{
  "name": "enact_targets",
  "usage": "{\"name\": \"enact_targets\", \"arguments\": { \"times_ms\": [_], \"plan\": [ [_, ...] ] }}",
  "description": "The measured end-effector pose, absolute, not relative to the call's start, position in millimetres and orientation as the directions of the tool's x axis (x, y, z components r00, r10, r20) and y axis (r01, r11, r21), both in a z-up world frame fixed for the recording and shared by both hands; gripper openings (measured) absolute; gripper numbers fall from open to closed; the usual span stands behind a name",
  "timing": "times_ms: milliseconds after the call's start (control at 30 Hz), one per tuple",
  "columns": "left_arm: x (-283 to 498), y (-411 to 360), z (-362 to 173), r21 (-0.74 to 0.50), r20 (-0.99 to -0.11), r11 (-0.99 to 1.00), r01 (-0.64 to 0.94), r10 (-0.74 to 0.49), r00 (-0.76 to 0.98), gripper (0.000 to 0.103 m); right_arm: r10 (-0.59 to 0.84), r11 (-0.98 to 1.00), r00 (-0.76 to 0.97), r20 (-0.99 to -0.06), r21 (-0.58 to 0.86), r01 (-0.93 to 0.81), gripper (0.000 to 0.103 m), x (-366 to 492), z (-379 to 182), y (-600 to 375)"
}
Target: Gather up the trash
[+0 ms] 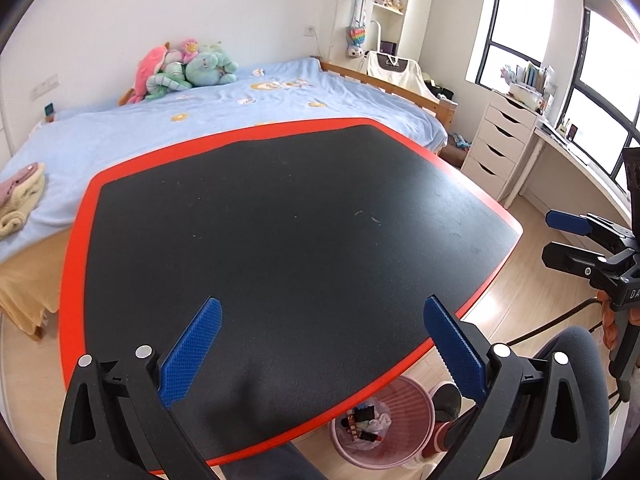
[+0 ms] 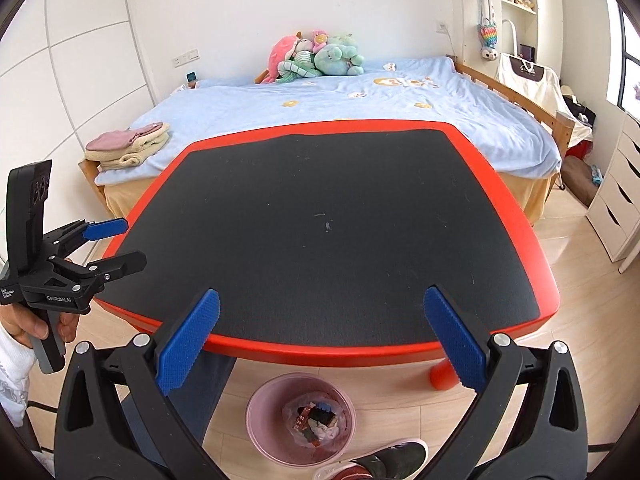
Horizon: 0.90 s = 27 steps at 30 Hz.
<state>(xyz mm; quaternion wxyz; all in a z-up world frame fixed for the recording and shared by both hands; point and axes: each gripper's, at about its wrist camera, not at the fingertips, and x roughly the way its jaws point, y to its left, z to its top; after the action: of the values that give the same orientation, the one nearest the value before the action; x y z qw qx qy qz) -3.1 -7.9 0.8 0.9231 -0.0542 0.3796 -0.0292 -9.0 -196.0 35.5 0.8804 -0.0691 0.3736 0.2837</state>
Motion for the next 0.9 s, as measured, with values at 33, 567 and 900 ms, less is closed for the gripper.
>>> {"name": "enact_targets", "arguments": {
  "times_ms": [33, 567, 900],
  "plan": [
    [-3.2, -8.1, 1.3, -0.123, -0.696, 0.992, 0.015, -0.097, 0.711, 0.097, 0.447, 0.829, 0.56, -0.697, 0.088, -0.552, 0.1, -8.9, 35.1, -194.6],
    [-3.5, -10.8, 6.7, -0.137, -0.68, 0.99, 0.039, -0.122, 0.723, 0.097, 0.428, 0.834, 0.553, -0.715, 0.076, -0.547, 0.1, -4.5, 26.6, -189.0],
    [-2.9, -11.1, 5.8, -0.136, -0.684, 0.99, 0.041, -0.124, 0.719, 0.097, 0.427, 0.832, 0.551, -0.717, 0.073, -0.549, 0.1, -4.4, 25.6, -186.9]
  ]
}}
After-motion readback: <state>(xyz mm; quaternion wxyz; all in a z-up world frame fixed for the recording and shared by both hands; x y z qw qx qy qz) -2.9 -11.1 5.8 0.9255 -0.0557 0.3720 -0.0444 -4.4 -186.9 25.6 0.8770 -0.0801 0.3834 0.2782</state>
